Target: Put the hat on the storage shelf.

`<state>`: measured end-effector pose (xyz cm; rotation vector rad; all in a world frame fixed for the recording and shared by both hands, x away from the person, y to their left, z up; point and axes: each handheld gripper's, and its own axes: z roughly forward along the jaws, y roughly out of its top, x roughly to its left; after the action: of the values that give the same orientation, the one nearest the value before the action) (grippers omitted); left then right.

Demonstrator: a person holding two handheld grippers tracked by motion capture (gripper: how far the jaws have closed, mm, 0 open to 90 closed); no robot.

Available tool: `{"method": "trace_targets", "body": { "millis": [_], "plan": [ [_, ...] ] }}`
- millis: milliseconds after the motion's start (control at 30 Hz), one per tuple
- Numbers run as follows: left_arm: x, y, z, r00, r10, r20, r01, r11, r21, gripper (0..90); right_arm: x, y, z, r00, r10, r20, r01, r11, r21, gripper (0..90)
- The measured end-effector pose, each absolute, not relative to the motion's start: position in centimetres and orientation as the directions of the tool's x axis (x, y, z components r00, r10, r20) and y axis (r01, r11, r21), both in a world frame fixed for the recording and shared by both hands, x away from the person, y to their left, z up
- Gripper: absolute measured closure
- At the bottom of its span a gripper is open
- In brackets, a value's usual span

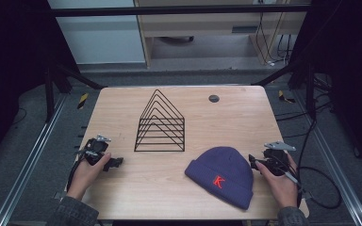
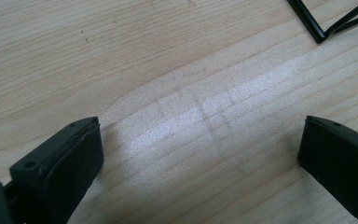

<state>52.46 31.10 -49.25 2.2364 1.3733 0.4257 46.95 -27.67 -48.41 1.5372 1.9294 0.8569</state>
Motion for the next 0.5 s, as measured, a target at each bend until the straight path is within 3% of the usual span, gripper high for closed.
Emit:
{"method": "trace_targets", "body": {
  "millis": [333, 500],
  "plan": [
    [52.4, 31.1, -49.3, 0.452, 0.892, 0.015, 0.742, -0.386, 0.548, 0.0, 48.5, -24.5, -45.5, -0.372, 0.928, -0.018, 0.648, 0.273, 0.711, 13.4],
    [52.4, 31.1, -49.3, 0.453, 0.891, 0.015, 0.742, -0.386, 0.548, 0.0, 50.0, -23.0, -44.1, -0.433, 0.901, 0.005, 0.663, 0.315, 0.679, 17.5]
  ]
}}
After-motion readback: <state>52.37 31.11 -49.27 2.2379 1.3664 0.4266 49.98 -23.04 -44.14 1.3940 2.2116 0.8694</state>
